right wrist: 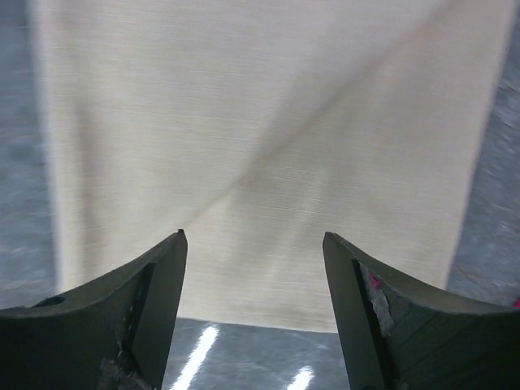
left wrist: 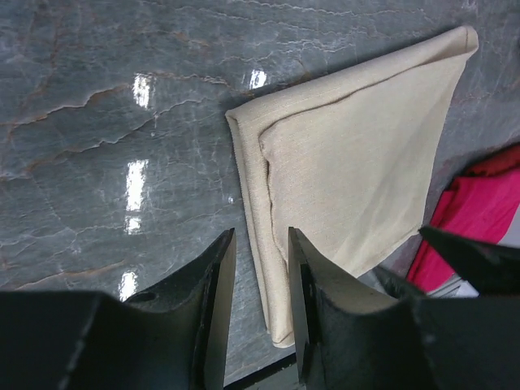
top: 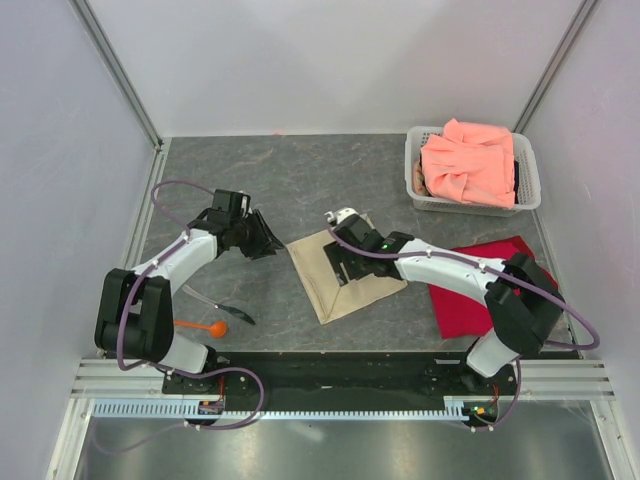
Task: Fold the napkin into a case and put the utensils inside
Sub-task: Pick up the upper triangle-folded napkin from the center of the board.
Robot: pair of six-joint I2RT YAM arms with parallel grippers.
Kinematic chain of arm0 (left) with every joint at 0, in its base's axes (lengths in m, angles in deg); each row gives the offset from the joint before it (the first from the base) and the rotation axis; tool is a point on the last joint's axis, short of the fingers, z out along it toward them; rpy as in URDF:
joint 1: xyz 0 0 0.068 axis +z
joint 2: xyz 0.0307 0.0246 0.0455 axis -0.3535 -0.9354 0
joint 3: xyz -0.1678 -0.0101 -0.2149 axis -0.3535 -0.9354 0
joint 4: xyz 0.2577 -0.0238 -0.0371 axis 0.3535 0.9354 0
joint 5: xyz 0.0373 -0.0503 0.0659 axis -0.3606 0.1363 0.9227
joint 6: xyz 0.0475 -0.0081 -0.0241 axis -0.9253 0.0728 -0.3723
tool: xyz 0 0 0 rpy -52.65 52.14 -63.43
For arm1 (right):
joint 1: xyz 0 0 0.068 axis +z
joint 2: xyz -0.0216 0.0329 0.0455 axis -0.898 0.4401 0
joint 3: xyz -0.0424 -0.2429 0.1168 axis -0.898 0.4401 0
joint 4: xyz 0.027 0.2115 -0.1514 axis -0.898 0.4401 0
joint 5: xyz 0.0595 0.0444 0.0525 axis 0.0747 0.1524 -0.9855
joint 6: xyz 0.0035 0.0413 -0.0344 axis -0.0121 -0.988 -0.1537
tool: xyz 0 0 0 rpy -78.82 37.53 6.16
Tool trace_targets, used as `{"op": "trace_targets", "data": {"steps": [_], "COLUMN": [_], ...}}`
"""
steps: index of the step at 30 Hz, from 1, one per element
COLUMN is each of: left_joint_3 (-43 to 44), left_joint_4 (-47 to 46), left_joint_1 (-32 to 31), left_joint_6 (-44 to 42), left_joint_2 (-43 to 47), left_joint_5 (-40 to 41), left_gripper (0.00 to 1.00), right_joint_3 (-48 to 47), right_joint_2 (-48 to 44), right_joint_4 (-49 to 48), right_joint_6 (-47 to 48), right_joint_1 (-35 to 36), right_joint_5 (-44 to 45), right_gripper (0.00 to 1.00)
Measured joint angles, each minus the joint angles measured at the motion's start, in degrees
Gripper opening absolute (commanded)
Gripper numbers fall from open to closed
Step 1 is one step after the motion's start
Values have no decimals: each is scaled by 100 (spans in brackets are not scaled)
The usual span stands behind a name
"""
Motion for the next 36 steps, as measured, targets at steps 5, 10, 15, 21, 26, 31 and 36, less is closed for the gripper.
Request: {"op": "trace_targets", "data": {"steps": [5, 10, 15, 21, 26, 31, 36], "left_joint_3": [-2, -33, -199, -341, -343, -350, -426], "left_joint_4": [42, 46, 26, 28, -11, -13, -17], "left_joint_1": [37, 66, 96, 129, 146, 168, 216], "left_joint_6": [101, 138, 140, 140, 140, 138, 138], "left_joint_2": [31, 205, 223, 223, 223, 223, 227], "left_joint_5": [-22, -61, -140, -175, -216, -295, -319], "left_gripper": [39, 38, 38, 38, 38, 38, 38], "right_joint_3": [-584, -780, -811, -868, -927, -929, -981], "right_joint_2": [330, 758, 1051, 1147, 1353, 1521, 1589], "right_joint_4": [52, 96, 173, 210, 205, 203, 208], "right_joint_6": [-251, -509, -669, -802, -859, -887, -903], "right_joint_1": [887, 1488, 1718, 1836, 1941, 1980, 2031], "right_joint_5": [26, 17, 13, 28, 63, 199, 365], "right_gripper": [63, 62, 62, 56, 50, 49, 45]}}
